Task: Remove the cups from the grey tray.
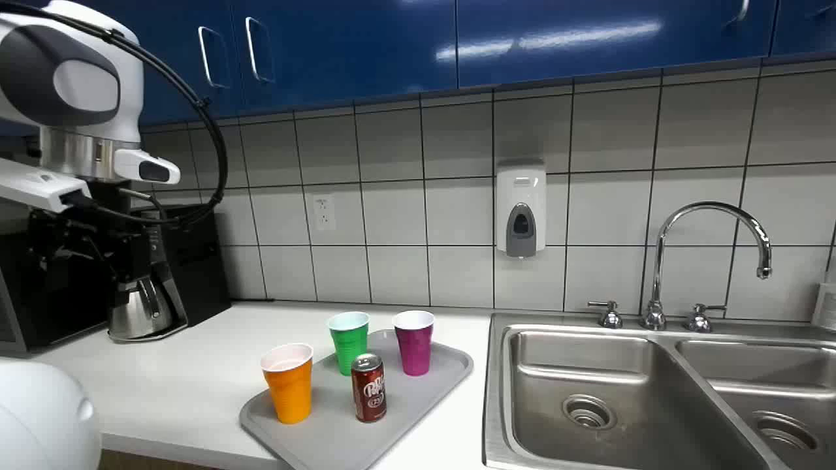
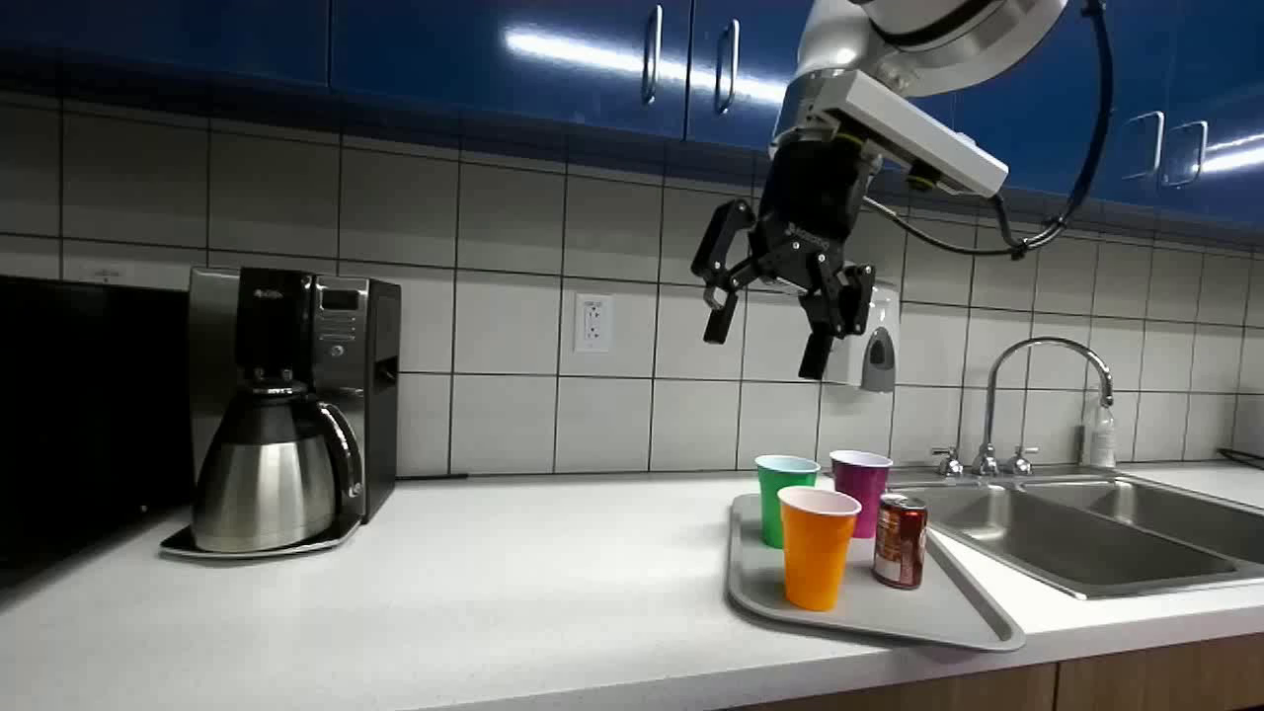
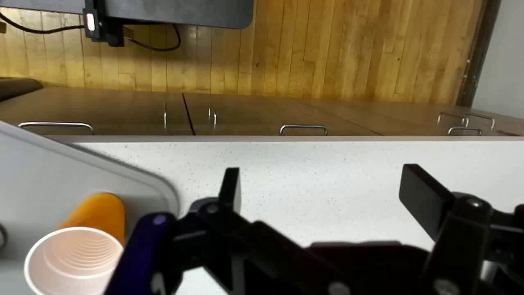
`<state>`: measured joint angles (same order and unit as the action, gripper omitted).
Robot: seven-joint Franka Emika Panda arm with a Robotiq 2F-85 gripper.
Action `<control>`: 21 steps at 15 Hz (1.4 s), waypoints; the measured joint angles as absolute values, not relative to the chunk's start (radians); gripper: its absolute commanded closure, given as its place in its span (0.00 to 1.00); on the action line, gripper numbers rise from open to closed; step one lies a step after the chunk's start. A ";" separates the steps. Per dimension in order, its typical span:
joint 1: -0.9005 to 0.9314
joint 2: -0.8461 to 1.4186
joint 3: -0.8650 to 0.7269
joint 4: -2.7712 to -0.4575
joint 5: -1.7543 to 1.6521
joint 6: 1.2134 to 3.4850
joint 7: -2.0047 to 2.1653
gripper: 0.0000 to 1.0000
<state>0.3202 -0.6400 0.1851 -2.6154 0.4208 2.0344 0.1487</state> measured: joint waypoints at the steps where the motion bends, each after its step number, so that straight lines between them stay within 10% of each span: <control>1: 0.320 -0.638 0.185 -2.615 0.421 2.034 0.149 0.00; 21: 0.294 -0.634 0.218 -2.646 0.344 2.183 0.160 0.00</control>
<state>0.2943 -0.6345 0.2183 -2.6463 0.3444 2.1831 0.1602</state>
